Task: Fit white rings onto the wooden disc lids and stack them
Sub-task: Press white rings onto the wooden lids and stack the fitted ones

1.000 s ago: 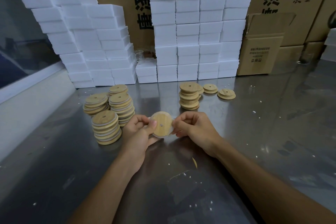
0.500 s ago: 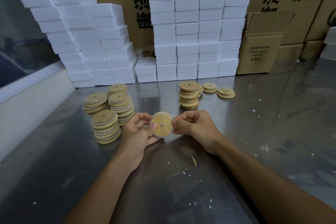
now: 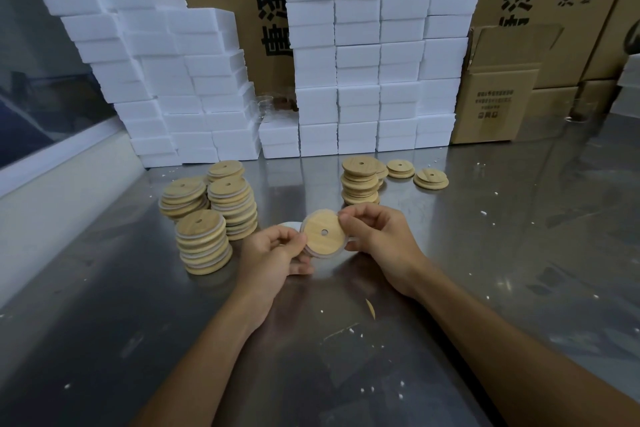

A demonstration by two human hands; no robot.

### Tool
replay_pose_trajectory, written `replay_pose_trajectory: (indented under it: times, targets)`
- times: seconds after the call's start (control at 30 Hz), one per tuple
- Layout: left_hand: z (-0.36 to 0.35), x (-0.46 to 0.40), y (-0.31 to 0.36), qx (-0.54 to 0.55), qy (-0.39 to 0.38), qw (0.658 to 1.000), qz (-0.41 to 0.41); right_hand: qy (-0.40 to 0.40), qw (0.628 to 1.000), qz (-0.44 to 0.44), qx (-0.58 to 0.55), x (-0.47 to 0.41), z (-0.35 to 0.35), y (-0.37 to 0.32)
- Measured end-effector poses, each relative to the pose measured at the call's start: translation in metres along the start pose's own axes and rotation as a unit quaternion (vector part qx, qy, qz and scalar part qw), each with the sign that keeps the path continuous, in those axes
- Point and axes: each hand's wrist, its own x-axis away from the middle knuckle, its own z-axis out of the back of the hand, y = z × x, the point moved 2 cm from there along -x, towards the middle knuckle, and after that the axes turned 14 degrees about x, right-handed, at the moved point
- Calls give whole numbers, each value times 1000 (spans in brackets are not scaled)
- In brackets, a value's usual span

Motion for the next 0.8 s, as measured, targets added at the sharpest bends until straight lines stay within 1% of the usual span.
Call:
replay_pose_trajectory:
  times: [0.07,0.13,0.23,0.3,0.4,0.47,0.53,0.6,0.8]
  targets:
    - [2,0,0,17,8,1000,12,-5,1000,10,5,1,-1,-1]
    - [3,-2,2,57,20,998,21,-14,1000,16,23,2,-4,-2]
    - [5,-3,9,108,57,993,7,-15,999,6,28,2,-5,-4]
    - [5,-2,17,137,97,985,-40,1,1000,-12,7,2,-3,-4]
    - [8,0,31,149,173,962,-152,26,999,-34,-12,1,-1,-2]
    - [9,1,37,164,210,945,-190,29,999,-38,-5,0,-1,-1]
    - [9,1,38,195,240,932,-189,27,999,-39,7,0,-2,-1]
    - [11,3,36,222,261,924,-171,27,999,-39,13,0,-2,-1]
    - [12,0,31,247,270,918,-151,21,999,-34,27,0,-2,1]
